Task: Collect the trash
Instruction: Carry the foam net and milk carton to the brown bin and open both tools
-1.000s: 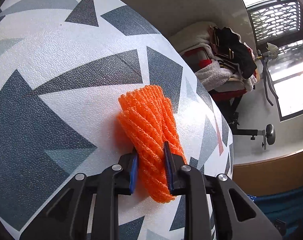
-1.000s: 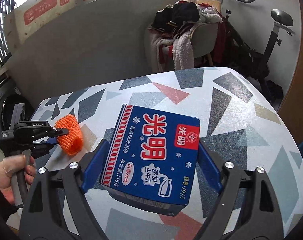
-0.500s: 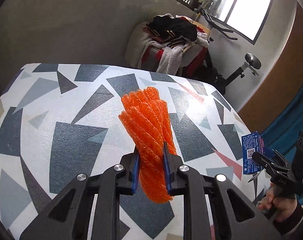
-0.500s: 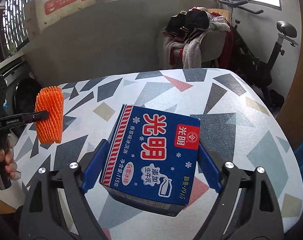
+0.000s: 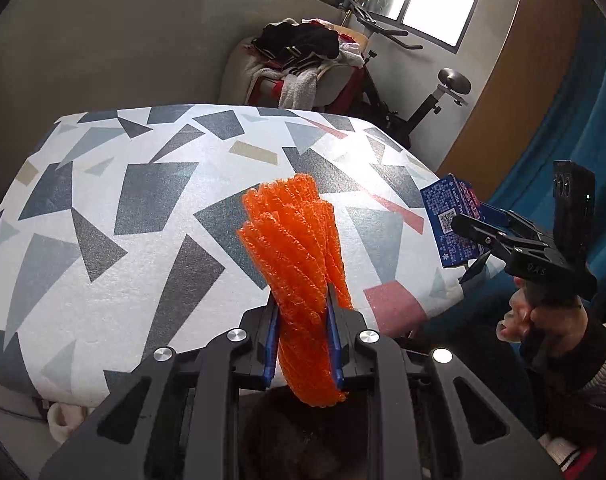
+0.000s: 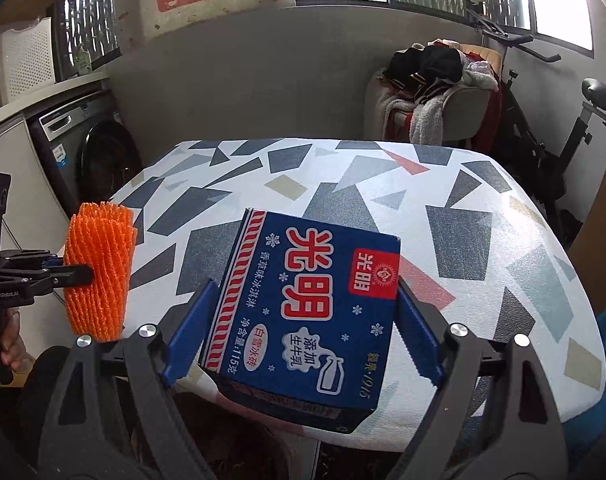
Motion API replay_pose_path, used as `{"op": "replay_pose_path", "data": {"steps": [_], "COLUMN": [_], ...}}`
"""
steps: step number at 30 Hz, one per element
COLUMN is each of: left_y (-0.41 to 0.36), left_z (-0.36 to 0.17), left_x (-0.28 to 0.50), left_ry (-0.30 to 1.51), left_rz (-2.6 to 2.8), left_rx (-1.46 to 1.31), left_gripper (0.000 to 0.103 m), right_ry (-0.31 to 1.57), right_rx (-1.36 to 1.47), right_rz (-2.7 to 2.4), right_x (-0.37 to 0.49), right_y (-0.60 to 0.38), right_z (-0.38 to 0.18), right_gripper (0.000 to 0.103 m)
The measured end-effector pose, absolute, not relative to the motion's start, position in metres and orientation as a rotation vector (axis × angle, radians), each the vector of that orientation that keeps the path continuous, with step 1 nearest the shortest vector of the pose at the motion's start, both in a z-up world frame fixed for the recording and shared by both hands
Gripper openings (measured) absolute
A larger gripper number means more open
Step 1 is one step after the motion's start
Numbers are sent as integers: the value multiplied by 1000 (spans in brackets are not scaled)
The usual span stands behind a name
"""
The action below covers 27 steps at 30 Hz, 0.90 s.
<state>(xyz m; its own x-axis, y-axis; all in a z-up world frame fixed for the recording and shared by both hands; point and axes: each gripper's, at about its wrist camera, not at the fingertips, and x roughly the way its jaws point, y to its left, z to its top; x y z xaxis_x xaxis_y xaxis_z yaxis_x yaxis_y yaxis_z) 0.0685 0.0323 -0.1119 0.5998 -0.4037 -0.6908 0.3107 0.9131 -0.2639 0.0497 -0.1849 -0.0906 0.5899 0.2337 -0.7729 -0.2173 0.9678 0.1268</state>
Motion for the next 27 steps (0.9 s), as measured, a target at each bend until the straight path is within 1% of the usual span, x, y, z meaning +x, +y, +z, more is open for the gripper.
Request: {"op": "replay_pose_path", "data": {"steps": [6,10,13,14,15,17,19,21,22,24,27], "left_y": [23,21,22,22,22,23,23,25,27,30,34], "left_z": [-132,-147,-157,-159,-162,-163,-162,-160,-157,-152,-146], "left_x": [21,5,-2,-3,-4,-11,-14,-16,-17,-18,-22], "left_ry": [872,902,917,921,923,904,888,867,852,819,772], "left_rz": [-474,-485,-488,-493,-501,-503,-499,-484,-476,-457,-413], "left_rx": [-75,-70,-78,-85,-94,-101,-97,-97,-99,-97,-83], "left_gripper": [21,21,24,30,44,62,67,76,78,88,92], "right_ry": [886,898,900,902,902,901,903,910,914,926,941], "right_rx": [24,47,43,37,32,25,19,14,10,2,-17], "right_rz": [289,296,311,315,320,333,343,355,361,377,410], "right_x": [14,0,-7,-9,-9,-11,-14,-15,-17,-20,-25], "right_y": [-182,-182,-178,-177,-176,-174,-171,-169,-167,-163,-155], "right_z": [-91,-98,-100,-101,-101,-101,-103,-106,-107,-112,-119], "right_gripper": [85,85,85,85,85,85,85,85,85,85,85]}}
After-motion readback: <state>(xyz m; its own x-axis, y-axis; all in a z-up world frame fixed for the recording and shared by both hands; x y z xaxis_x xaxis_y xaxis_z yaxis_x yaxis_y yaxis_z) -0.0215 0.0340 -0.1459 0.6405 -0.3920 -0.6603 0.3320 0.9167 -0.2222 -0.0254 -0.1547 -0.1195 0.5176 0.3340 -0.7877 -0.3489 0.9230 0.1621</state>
